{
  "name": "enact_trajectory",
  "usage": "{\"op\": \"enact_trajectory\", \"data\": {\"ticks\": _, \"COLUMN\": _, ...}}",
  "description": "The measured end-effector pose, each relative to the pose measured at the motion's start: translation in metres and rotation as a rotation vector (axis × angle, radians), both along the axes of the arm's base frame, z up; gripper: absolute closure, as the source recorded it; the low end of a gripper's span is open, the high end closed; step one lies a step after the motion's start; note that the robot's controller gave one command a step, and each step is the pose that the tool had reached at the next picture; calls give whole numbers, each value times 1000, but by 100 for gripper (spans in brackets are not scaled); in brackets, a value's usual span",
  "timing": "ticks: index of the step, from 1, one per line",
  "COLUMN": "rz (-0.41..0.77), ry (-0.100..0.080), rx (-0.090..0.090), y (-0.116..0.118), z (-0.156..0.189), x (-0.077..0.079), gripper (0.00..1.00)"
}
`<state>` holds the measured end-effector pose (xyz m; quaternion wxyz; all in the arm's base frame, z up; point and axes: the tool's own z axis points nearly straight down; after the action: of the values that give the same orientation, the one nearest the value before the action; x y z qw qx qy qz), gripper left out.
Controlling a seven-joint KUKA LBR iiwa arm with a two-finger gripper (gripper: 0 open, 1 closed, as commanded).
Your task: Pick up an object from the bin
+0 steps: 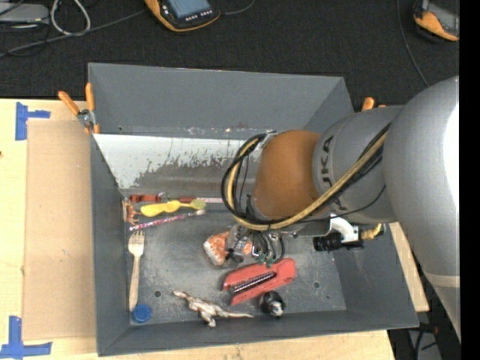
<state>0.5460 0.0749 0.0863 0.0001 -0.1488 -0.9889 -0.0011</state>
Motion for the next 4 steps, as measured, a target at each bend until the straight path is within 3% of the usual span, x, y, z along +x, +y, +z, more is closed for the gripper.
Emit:
{"op": "enact_trajectory", "data": {"ticks": 1, "rz": -26, "ry": -2, "rx": 1, "y": -8, "z": 15, "x": -1, "gripper": 100}}
{"op": "enact_trajectory", "data": {"ticks": 3, "rz": -33, "ry": 2, "rx": 1, "y": -11, "z": 9, "x": -12, "gripper": 100}}
{"op": "enact_trajectory", "data": {"ticks": 4, "rz": -15, "ry": 2, "rx": 0, "y": -3, "z": 16, "x": -14, "gripper": 100}}
